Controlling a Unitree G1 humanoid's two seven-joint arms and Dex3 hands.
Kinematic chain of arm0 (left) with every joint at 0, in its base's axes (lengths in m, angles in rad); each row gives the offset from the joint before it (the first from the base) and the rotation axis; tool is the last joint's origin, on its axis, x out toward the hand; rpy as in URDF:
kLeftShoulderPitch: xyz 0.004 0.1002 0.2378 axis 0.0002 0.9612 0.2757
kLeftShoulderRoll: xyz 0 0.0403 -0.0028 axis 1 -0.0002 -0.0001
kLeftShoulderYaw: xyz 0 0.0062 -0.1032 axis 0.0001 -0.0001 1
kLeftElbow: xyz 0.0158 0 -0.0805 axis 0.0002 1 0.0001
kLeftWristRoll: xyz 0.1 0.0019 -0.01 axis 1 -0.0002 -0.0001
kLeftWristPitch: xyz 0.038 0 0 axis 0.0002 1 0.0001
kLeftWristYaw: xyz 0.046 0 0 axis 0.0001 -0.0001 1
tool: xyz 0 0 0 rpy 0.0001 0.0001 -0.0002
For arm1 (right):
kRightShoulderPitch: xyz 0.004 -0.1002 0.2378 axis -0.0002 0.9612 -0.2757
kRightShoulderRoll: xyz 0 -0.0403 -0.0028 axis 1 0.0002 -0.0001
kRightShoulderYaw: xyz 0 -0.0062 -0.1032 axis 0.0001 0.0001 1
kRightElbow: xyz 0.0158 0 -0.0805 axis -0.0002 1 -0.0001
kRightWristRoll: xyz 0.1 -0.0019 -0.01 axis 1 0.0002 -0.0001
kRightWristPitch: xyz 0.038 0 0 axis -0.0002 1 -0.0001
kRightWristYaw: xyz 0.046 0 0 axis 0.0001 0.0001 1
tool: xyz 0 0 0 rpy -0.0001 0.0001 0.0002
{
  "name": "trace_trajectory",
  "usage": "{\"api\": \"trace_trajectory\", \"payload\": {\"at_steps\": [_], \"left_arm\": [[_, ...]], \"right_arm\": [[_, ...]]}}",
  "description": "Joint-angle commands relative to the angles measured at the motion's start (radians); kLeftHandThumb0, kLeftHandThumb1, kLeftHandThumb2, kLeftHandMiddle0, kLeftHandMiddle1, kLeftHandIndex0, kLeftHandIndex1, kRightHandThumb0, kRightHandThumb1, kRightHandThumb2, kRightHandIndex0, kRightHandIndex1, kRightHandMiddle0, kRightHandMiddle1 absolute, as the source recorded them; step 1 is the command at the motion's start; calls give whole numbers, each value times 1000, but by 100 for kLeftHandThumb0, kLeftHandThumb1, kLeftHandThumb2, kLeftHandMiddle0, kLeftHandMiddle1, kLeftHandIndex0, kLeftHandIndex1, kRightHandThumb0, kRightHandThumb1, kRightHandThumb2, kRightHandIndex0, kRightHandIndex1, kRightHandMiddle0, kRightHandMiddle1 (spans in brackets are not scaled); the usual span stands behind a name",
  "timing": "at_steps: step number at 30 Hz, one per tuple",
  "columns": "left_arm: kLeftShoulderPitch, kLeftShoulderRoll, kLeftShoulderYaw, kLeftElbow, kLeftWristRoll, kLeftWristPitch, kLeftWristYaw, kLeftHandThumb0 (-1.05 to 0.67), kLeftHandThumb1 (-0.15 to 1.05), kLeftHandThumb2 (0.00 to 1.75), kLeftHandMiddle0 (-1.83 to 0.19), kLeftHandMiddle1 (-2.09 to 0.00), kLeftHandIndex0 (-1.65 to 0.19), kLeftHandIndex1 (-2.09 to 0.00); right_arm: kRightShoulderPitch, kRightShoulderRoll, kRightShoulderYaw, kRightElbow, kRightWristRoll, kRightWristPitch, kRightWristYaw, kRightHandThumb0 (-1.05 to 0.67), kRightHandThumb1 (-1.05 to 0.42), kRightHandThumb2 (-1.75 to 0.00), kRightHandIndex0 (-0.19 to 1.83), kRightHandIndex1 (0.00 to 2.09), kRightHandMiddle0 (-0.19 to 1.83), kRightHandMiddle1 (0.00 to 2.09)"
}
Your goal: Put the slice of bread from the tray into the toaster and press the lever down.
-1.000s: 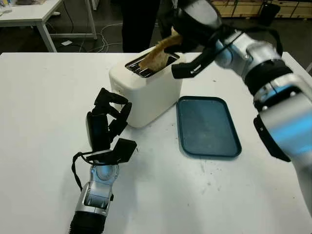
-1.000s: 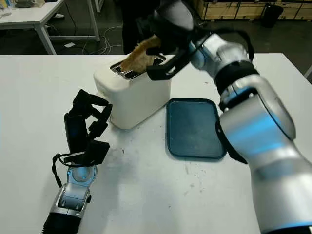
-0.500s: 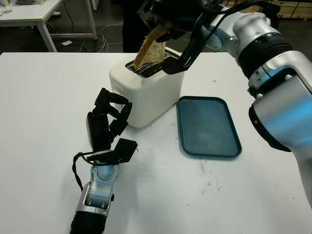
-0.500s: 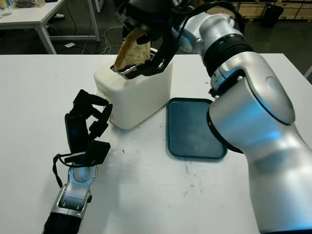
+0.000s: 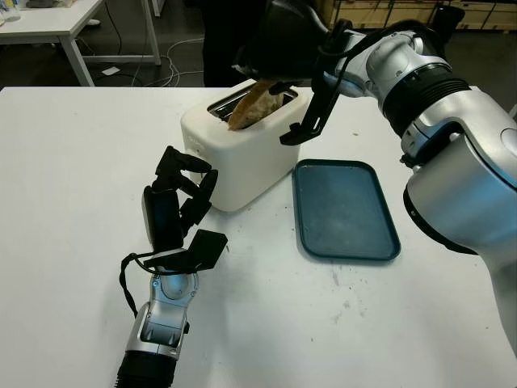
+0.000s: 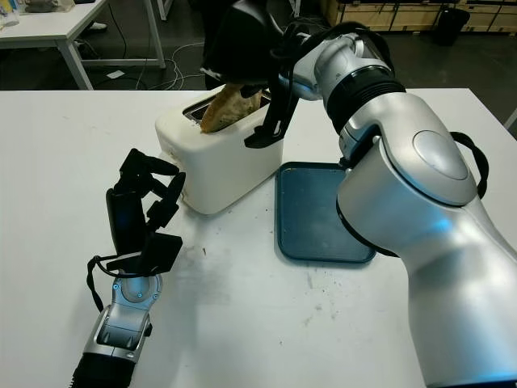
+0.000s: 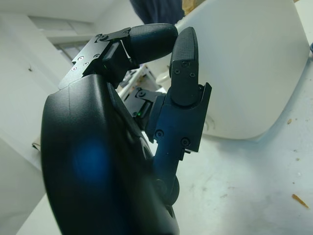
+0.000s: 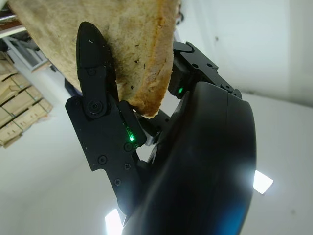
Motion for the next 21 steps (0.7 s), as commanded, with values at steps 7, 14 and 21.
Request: {"api": "trace_trajectory", "payload": {"at_steps": [7,14,21], "left_arm": [[10,-8,-7,-4,3,3,4,-40,92,27,-75,-175,-50,-162],[9,-10,-8,-1,7,5,8,-40,92,26,-77,-175,-49,-165],[11,-13,-10,-2,6,5,8,-40,92,26,-77,-175,-48,-165]], "right_arm": [[-36,12,59,0,-66,83,56,-51,-92,-38,112,175,78,175],[-56,35,119,0,-133,167,26,-49,-92,-30,110,175,69,169],[-80,52,133,1,-149,190,24,-47,-92,-32,108,175,71,174]]}}
